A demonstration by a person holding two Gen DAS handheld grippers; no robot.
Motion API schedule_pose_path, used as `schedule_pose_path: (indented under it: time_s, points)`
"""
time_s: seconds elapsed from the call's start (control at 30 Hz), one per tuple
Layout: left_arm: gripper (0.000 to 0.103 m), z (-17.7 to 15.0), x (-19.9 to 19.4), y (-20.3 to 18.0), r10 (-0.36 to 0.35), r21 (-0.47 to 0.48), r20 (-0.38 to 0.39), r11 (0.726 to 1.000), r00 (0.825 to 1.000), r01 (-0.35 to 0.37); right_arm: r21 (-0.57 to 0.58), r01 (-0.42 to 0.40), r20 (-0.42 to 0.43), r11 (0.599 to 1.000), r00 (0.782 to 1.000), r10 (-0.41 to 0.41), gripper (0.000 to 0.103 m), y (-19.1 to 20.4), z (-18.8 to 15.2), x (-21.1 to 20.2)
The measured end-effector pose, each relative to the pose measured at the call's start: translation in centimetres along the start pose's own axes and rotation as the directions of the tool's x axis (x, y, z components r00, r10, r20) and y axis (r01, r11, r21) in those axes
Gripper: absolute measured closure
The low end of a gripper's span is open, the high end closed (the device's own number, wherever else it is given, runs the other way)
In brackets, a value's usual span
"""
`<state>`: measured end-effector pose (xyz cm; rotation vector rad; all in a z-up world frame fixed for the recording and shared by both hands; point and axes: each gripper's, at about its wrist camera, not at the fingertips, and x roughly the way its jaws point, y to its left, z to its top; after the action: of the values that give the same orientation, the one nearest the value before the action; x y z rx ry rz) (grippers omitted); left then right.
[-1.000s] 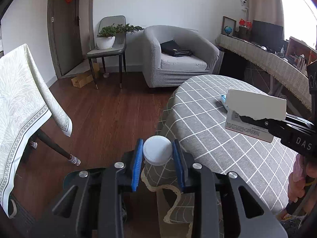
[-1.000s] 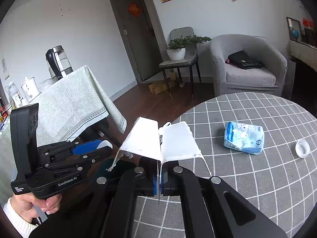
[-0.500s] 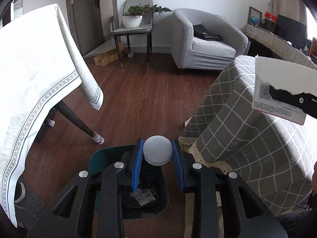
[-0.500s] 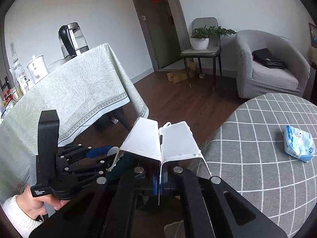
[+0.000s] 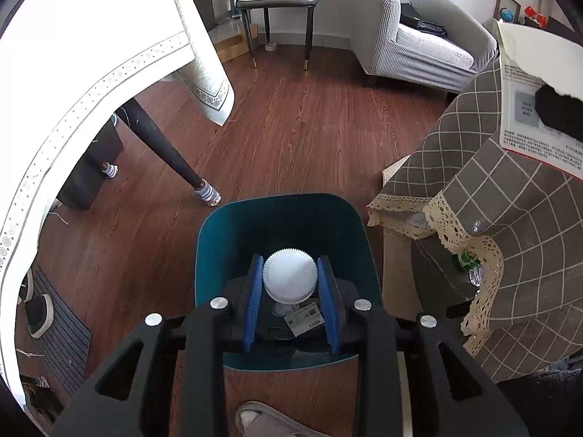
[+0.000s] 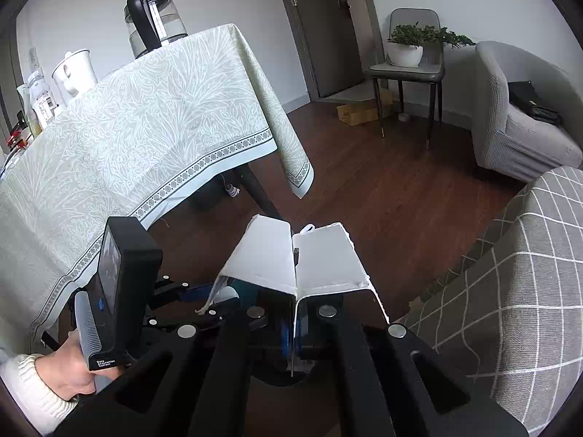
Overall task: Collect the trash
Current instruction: 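Open the left tool then the right tool over the bin, dropping lid and box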
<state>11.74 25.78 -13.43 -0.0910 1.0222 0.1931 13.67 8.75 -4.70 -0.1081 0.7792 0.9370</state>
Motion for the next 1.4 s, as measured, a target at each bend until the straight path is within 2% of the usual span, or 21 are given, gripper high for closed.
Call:
schedule_pose_path:
  time_s: [0.17, 0.23, 0.27, 0.47, 0.7, 0.8, 1.03, 1.27, 1.4]
  points:
    - [0.07, -0.3, 0.6, 0.5, -0.004, 0.006, -0.029, 1.0, 1.0, 0.004, -0.01, -0.011, -0.019, 1.0, 1.0, 0.011, 0.101, 1.1, 0.0, 1.5]
    - [0.062, -0.3, 0.6, 0.8, -0.004, 0.005, -0.031, 1.0, 1.0, 0.004, -0.015, -0.013, -0.032, 1.0, 0.999, 0.012, 0.101, 1.4, 0.1, 2.2]
    - [0.058, -0.4, 0.6, 1.0, -0.005, 0.004, -0.028, 1.0, 1.0, 0.005, -0.017, -0.014, -0.039, 1.0, 0.999, 0.013, 0.101, 1.5, 0.0, 2.5]
    - [0.051, -0.7, -0.1, 2.2, 0.0, -0.018, -0.003, 1.0, 1.0, 0.0, -0.026, -0.015, -0.069, 1.0, 0.998, 0.013, 0.101, 2.1, -0.2, 4.3]
    - [0.037, -0.5, -2.0, 3.9, 0.012, -0.056, 0.047, 0.998, 0.999, -0.01, -0.027, -0.011, -0.111, 1.0, 0.994, 0.008, 0.101, 2.5, -0.7, 6.4]
    - [0.034, -0.2, -3.0, 4.7, 0.015, -0.08, 0.072, 0.997, 0.997, -0.01, -0.027, -0.01, -0.133, 1.0, 0.991, 0.006, 0.101, 2.8, -1.1, 7.6]
    - [0.034, 0.7, -5.4, 5.9, 0.013, -0.114, 0.127, 0.993, 0.992, 0.002, -0.018, -0.014, -0.202, 1.0, 0.979, 0.01, 0.101, 3.4, -2.2, 10.7]
    - [0.05, 1.4, -7.4, 7.0, -0.008, -0.155, 0.16, 0.987, 0.987, 0.033, -0.031, 0.002, -0.283, 1.0, 0.959, -0.011, 0.101, 4.1, -3.5, 13.4]
    - [0.051, 1.9, -8.5, 7.4, -0.013, -0.175, 0.189, 0.983, 0.982, 0.047, -0.035, 0.017, -0.327, 0.999, 0.945, -0.027, 0.099, 4.5, -4.4, 14.8]
